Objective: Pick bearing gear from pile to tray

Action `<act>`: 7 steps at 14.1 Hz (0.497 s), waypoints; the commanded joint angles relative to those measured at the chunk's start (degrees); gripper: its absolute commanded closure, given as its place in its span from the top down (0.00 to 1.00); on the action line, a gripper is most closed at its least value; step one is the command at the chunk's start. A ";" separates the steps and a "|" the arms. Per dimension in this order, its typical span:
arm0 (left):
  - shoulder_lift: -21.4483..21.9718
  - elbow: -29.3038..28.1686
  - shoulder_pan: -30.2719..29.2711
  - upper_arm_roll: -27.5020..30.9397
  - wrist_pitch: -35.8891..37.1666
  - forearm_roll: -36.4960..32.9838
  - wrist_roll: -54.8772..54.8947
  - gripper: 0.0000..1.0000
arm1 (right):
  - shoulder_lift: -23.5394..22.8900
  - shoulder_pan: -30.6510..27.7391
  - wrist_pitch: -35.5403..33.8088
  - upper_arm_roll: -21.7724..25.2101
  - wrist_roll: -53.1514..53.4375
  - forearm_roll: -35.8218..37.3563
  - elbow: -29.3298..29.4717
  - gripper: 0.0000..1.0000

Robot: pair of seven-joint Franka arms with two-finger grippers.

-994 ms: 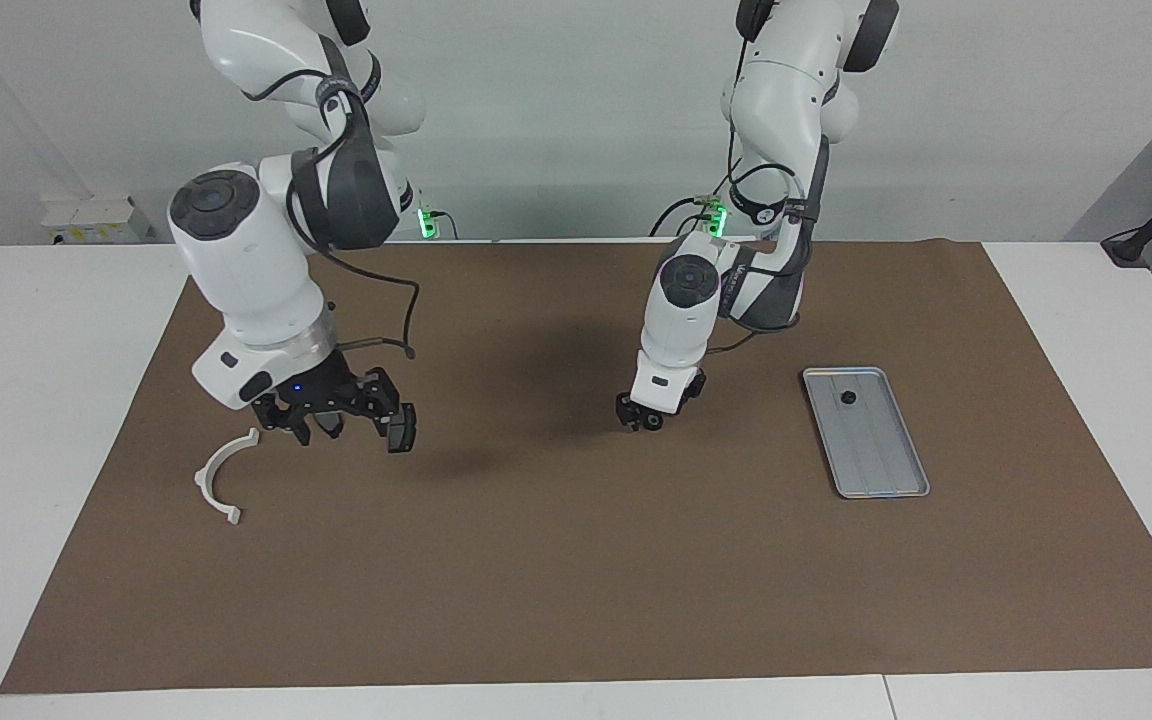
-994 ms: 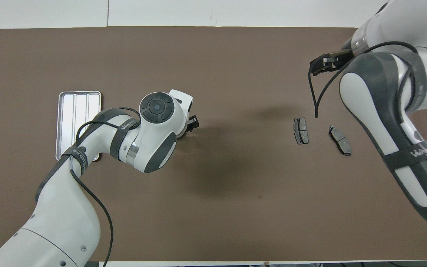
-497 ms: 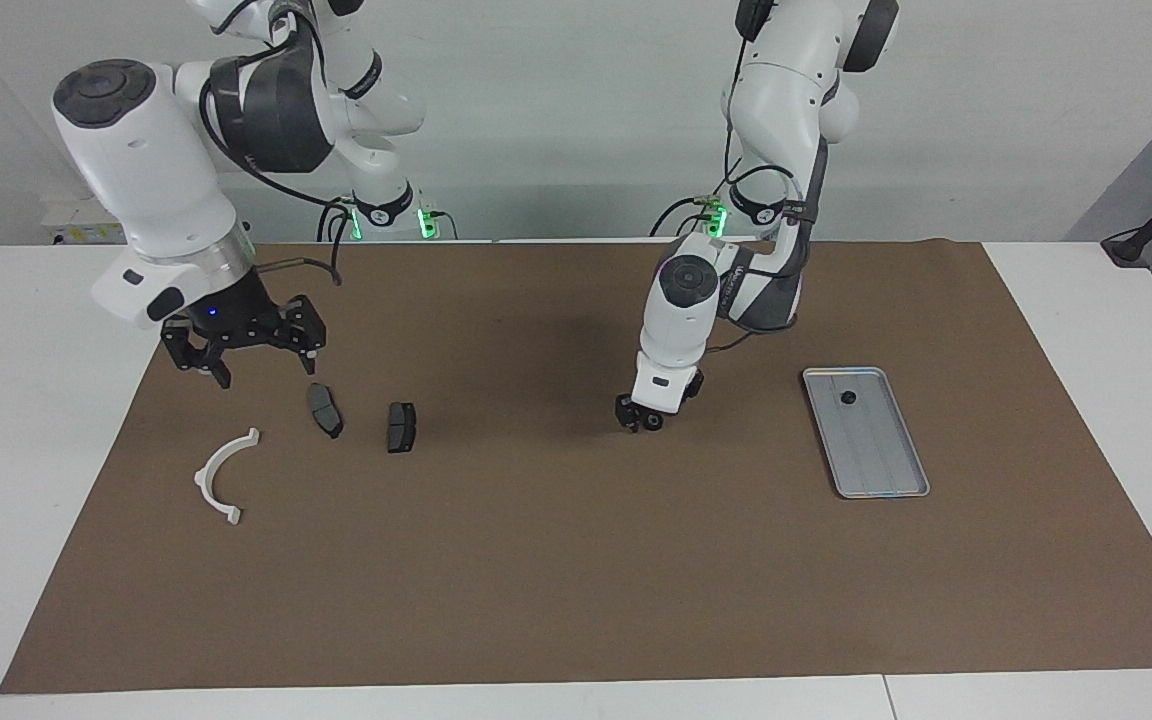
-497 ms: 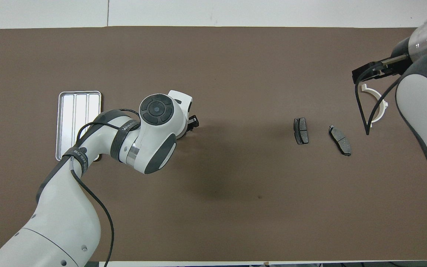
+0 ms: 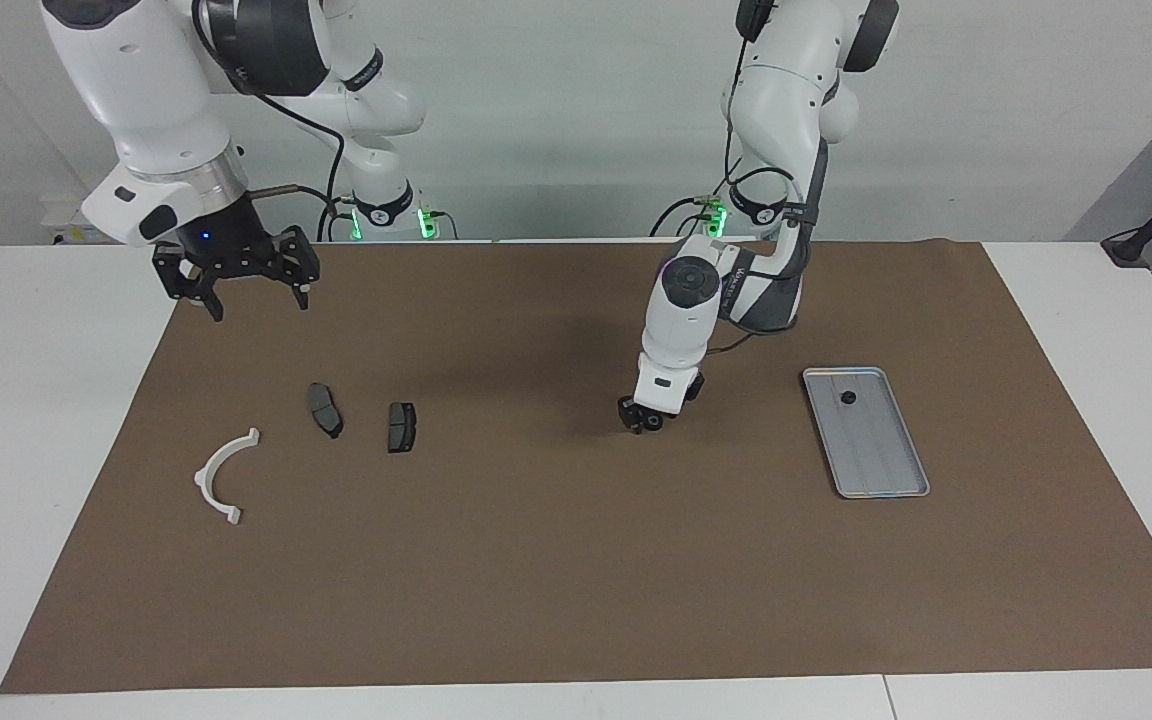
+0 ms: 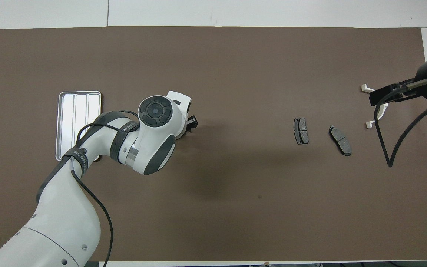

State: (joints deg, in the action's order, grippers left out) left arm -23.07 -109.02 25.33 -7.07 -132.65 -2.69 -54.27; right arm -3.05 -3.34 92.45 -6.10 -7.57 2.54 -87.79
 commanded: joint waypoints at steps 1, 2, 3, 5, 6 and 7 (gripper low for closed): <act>0.92 -1.64 0.69 0.66 -0.33 -1.44 -1.45 0.32 | 3.13 -0.27 -1.91 0.82 -1.14 -1.57 -2.83 1.00; 1.10 -1.29 0.78 0.66 0.89 -1.44 -1.36 0.19 | 3.66 0.60 -2.27 2.57 -1.14 -1.57 -2.83 1.00; 1.10 -0.50 0.52 0.66 2.81 -1.44 -1.36 0.05 | 3.75 0.70 -2.62 3.37 -1.14 -1.57 -2.48 1.00; 1.01 2.83 -0.18 0.83 7.38 -1.70 -0.40 0.00 | 3.93 0.70 -3.93 3.46 -1.14 -1.66 -2.13 1.00; 1.53 3.98 -1.76 1.09 9.58 -1.96 1.35 0.00 | 4.01 0.70 -4.72 3.55 -1.05 -1.83 -2.30 1.00; 4.50 3.55 -4.12 1.10 11.60 -1.96 5.80 0.00 | 4.54 0.70 -4.99 3.55 -0.61 -1.84 -2.91 1.00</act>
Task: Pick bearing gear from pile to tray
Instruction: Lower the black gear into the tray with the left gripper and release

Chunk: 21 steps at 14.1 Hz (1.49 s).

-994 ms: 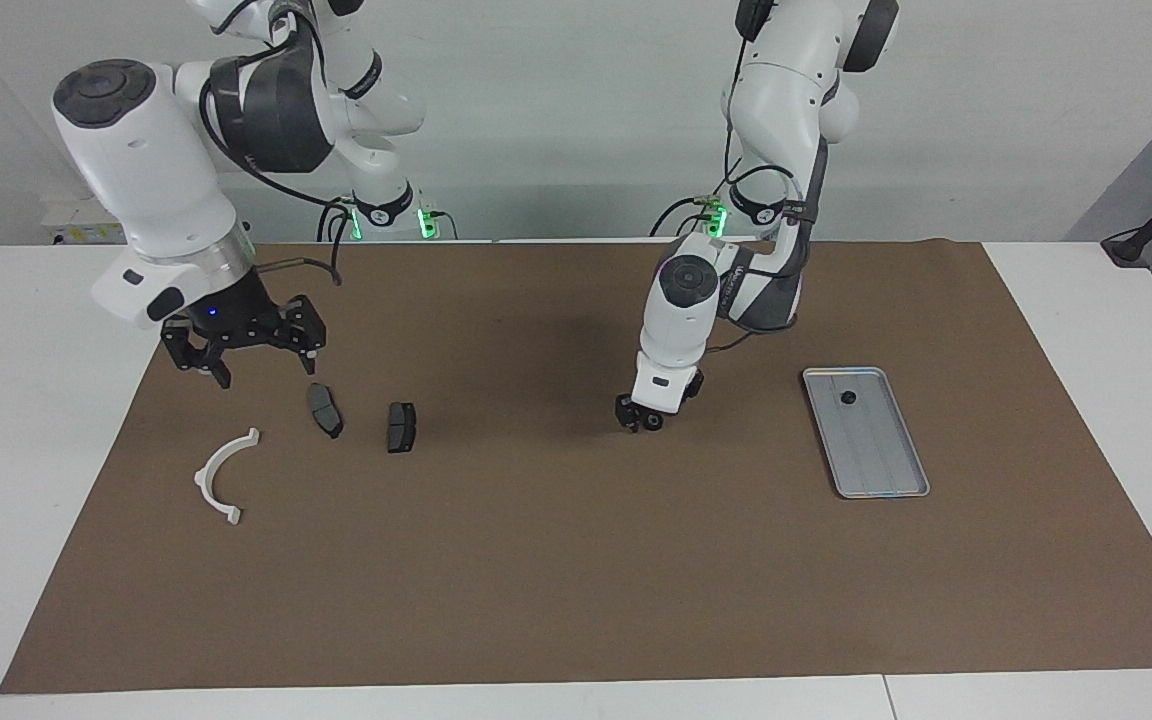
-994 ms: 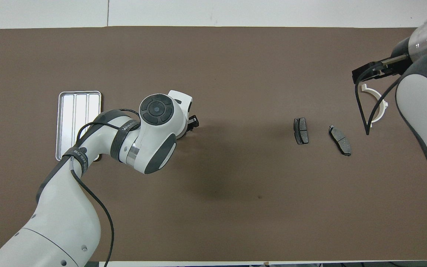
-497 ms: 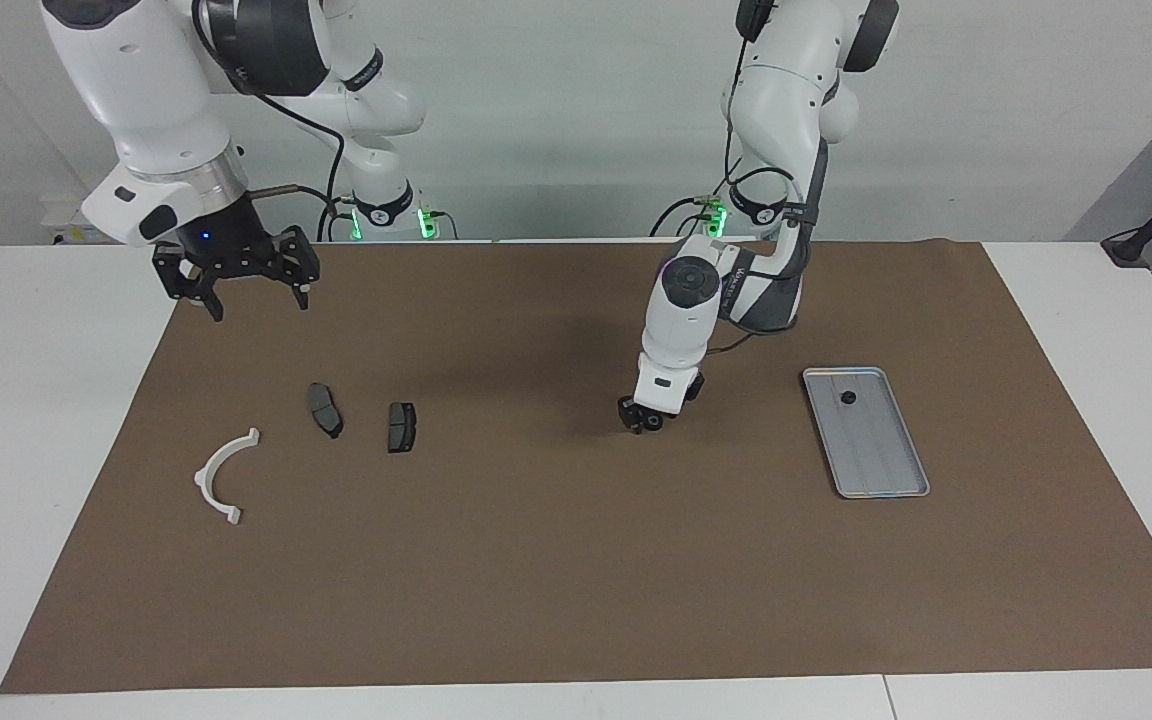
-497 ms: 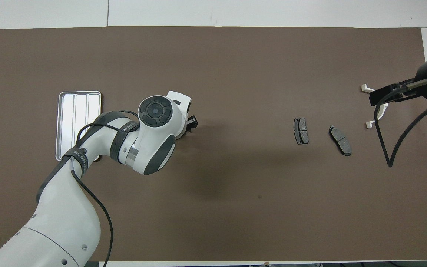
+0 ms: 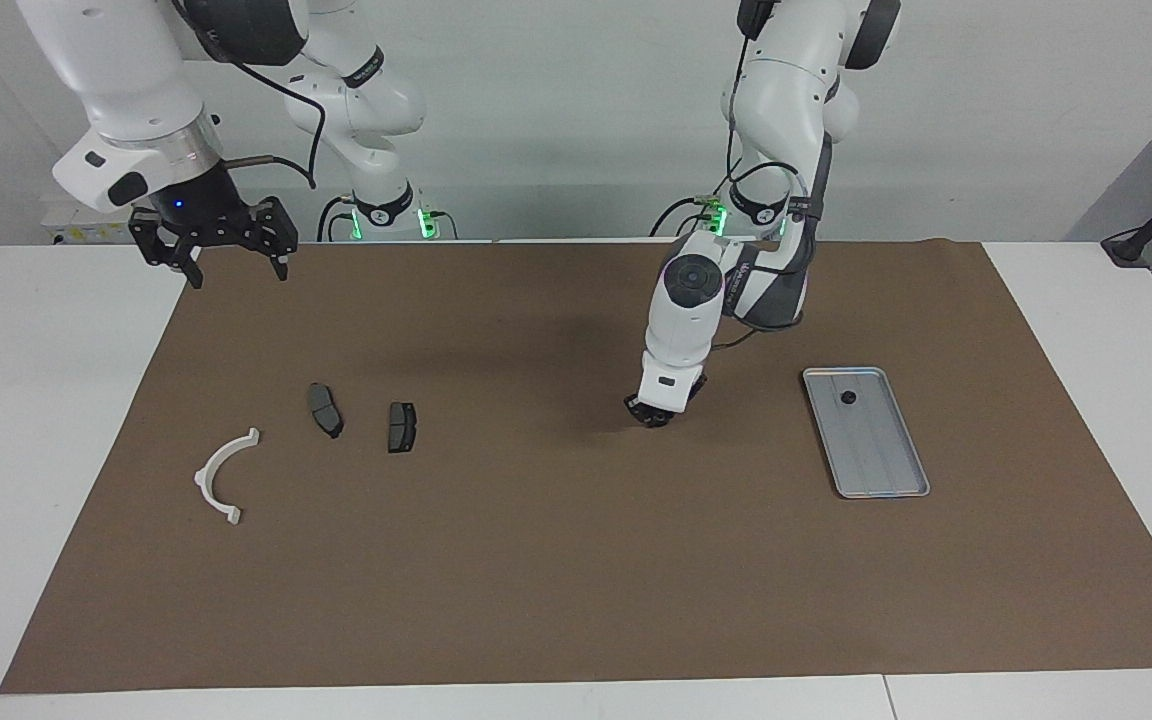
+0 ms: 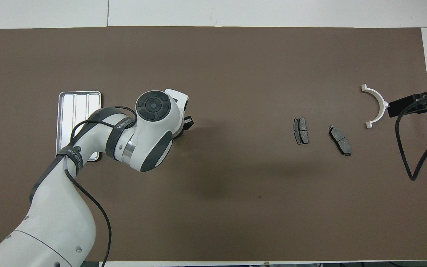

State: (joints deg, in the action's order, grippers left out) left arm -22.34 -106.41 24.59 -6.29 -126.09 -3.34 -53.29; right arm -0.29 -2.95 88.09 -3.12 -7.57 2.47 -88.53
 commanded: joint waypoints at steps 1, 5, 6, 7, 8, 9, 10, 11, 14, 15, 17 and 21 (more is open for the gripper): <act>6.76 -0.45 -6.45 0.22 7.41 -1.32 10.17 0.00 | 1.96 0.32 -0.55 0.57 -0.09 -1.77 -2.70 1.00; 9.95 -2.22 -21.21 0.05 8.05 -0.70 34.51 0.00 | 1.87 0.40 -0.03 0.48 0.09 -1.77 -3.14 1.00; 9.78 -2.13 -24.03 -0.04 7.44 -0.70 39.70 0.00 | 1.61 0.32 -0.03 0.48 0.09 -1.77 -2.97 1.00; 9.51 -2.22 -25.80 0.04 5.69 -0.35 42.97 0.00 | 1.26 0.23 0.24 0.48 0.09 -1.77 -2.88 1.00; 8.82 -2.31 -26.86 0.05 3.85 -0.26 43.79 0.00 | 0.91 0.32 0.50 0.48 0.09 -1.77 -2.88 1.00; 7.68 -2.39 -27.39 0.05 2.00 -0.26 43.97 0.00 | 0.82 0.32 0.59 0.48 0.09 -1.77 -2.88 1.00; 6.71 -2.31 -27.83 0.05 0.42 -0.26 44.06 0.00 | 0.64 0.32 0.76 0.48 0.09 -1.77 -2.88 1.00; 5.83 -2.22 -27.92 0.13 -0.82 -0.26 44.15 0.00 | 0.64 0.32 0.77 0.48 0.09 -1.77 -2.79 1.00; 3.72 -2.39 -28.97 0.22 -3.81 -0.26 45.20 0.00 | 0.64 0.40 0.85 0.48 0.18 -1.77 -2.88 1.00; 3.45 -2.48 -29.15 0.22 -4.17 -0.35 45.64 0.00 | 0.64 0.40 0.85 0.48 0.18 -1.77 -2.88 1.00; 3.10 -2.75 -29.77 0.31 -4.43 -0.35 49.66 0.00 | 0.55 0.49 2.16 0.48 1.40 -1.59 -2.97 1.00; 1.17 -3.88 -30.47 0.22 -7.50 -0.35 50.74 0.00 | 0.20 0.58 5.06 0.48 2.03 -1.50 -3.23 1.00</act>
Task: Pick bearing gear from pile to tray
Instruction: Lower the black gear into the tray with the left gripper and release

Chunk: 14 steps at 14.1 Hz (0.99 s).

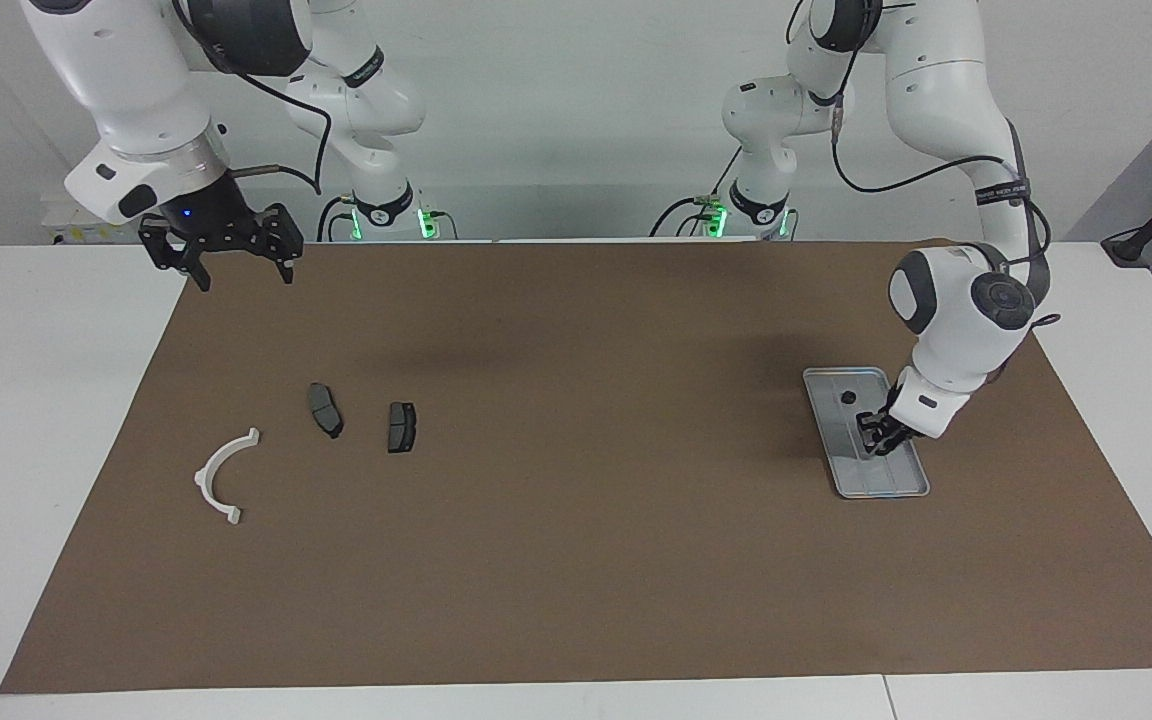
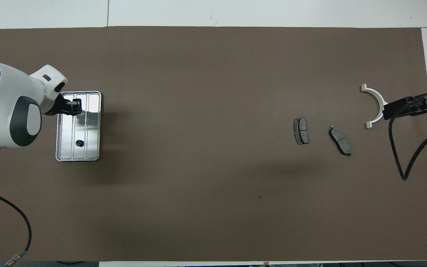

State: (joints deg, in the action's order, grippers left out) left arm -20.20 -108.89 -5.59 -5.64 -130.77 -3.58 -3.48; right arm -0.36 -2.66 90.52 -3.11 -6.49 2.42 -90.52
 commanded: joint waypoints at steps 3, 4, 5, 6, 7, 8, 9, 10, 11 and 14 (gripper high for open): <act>-0.72 -3.08 -0.30 -0.42 -3.96 -0.11 0.93 0.00 | 0.27 0.29 2.29 0.48 1.04 -1.45 -1.59 1.00; -0.72 -3.09 -0.30 -0.51 -4.14 -0.02 0.84 0.00 | 0.27 0.29 2.29 0.48 1.04 -1.45 -1.59 1.00; -0.72 -3.17 -0.30 -0.51 -4.14 -0.02 0.84 0.01 | 0.19 0.29 2.12 0.48 1.04 -1.45 -1.59 1.00; -0.63 -3.35 -0.39 -0.51 -4.23 -0.02 0.84 0.04 | 0.19 0.29 2.12 0.48 1.04 -1.45 -1.50 1.00; -0.54 -3.61 -0.30 -0.51 -4.40 -0.02 0.75 0.50 | 0.19 0.20 2.12 0.39 1.04 -1.45 -1.33 1.00; -0.46 -3.18 -0.30 -0.51 -3.45 -0.02 1.01 0.99 | 0.19 0.20 2.12 0.22 1.04 -1.45 -1.15 1.00; -0.19 -2.39 -0.30 -0.51 -2.05 -0.02 0.93 1.00 | 0.19 0.29 2.12 0.13 1.04 -1.45 -1.06 1.00; 0.85 -0.82 -0.47 -0.60 0.84 -0.11 1.01 1.00 | 0.19 0.20 2.20 0.04 1.13 -1.45 -1.15 1.00; 2.69 0.94 -0.74 -0.68 4.70 -0.02 1.02 1.00 | 0.19 0.20 2.29 0.04 1.13 -1.54 -1.06 1.00; 10.33 2.89 -0.30 -0.69 15.78 -0.02 0.93 1.00 | -0.17 0.20 2.73 -0.14 1.91 -1.63 -0.97 1.00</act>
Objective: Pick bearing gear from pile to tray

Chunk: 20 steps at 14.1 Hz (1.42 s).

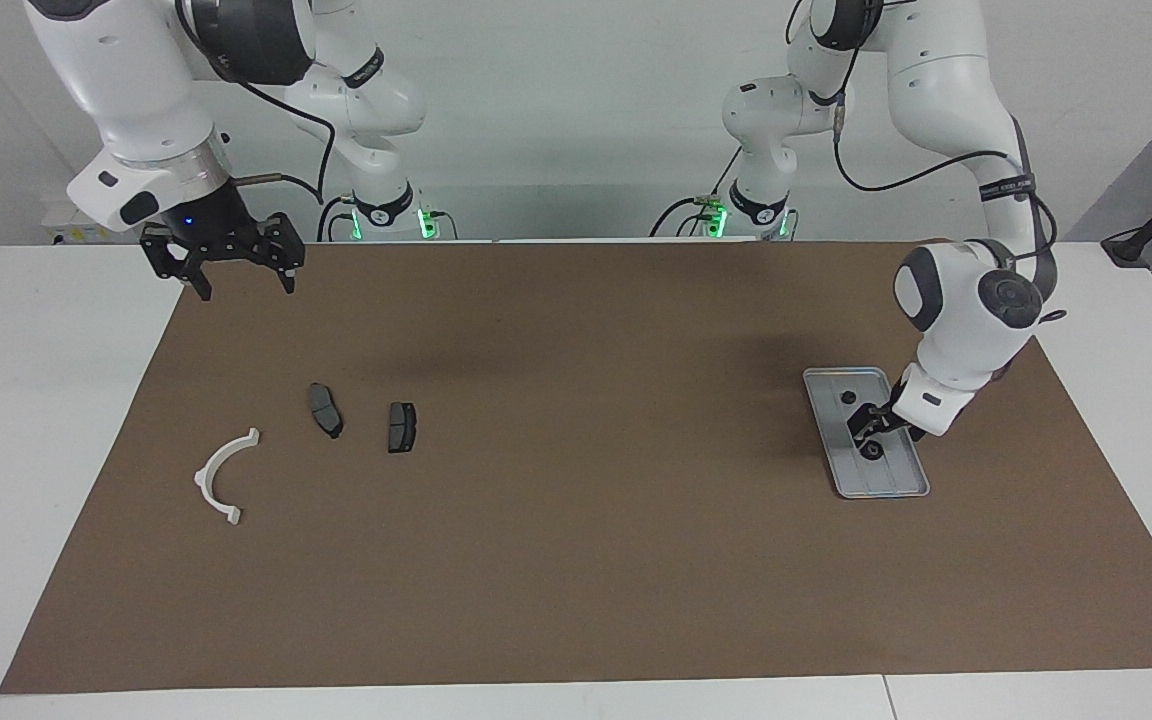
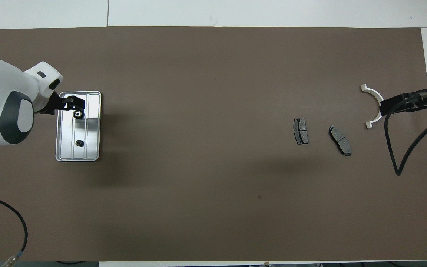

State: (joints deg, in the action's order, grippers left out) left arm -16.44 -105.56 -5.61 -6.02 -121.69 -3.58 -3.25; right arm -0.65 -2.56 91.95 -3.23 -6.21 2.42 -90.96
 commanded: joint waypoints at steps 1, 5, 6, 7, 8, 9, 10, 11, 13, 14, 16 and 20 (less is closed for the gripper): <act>9.03 0.26 -0.28 -0.48 10.47 -0.02 0.70 1.00 | 0.12 0.10 1.39 -0.11 2.33 -1.63 -0.53 1.00; 14.49 5.98 -0.19 -0.84 23.95 0.15 0.70 1.00 | 0.03 0.10 1.65 -0.55 2.43 -1.63 -0.36 1.00; 15.46 5.72 -0.28 -0.84 24.22 0.33 0.70 1.00 | 0.03 0.10 1.65 -0.55 2.43 -1.63 -0.36 1.00; 16.08 5.63 -0.28 -1.01 24.65 0.33 0.35 1.00 | 0.03 0.10 1.65 -0.55 2.43 -1.63 -0.27 1.00; 16.09 5.28 -0.28 -1.10 23.70 0.41 0.61 1.00 | 0.03 0.02 1.57 -0.55 2.43 -1.63 -0.36 1.00; 16.09 4.66 0.07 -1.10 22.04 0.42 0.61 1.00 | 0.03 0.01 1.56 -0.55 2.43 -1.63 -0.36 1.00; 16.00 4.57 1.20 -0.58 20.63 0.42 0.52 1.00 | 0.03 0.01 1.56 -0.55 2.34 -1.63 -0.36 1.00; 15.57 5.70 2.17 0.04 20.96 0.50 0.52 1.00 | 0.03 0.01 1.56 -0.55 2.34 -1.63 -0.36 1.00; 14.07 10.09 2.27 0.13 24.20 2.42 0.61 1.00 | 0.12 0.01 1.57 -0.55 2.43 -1.63 -0.36 1.00; 14.33 10.28 2.35 0.22 24.48 3.65 0.61 1.00 | 0.03 0.01 1.65 -0.55 2.43 -1.63 -0.36 1.00; 14.94 10.28 2.79 0.39 24.75 3.84 0.61 1.00 | 0.03 0.01 1.65 -0.55 2.34 -1.63 -0.36 1.00; 15.30 10.46 4.73 2.85 25.62 3.84 0.61 1.00 | 0.03 0.01 1.56 -0.55 2.43 -1.80 -0.36 1.00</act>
State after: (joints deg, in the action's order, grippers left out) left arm -0.92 -96.34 -2.44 -5.07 -98.05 -0.52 -3.25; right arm -0.65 -2.40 92.52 -3.76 -4.82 2.42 -90.96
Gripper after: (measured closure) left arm 0.000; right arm 0.000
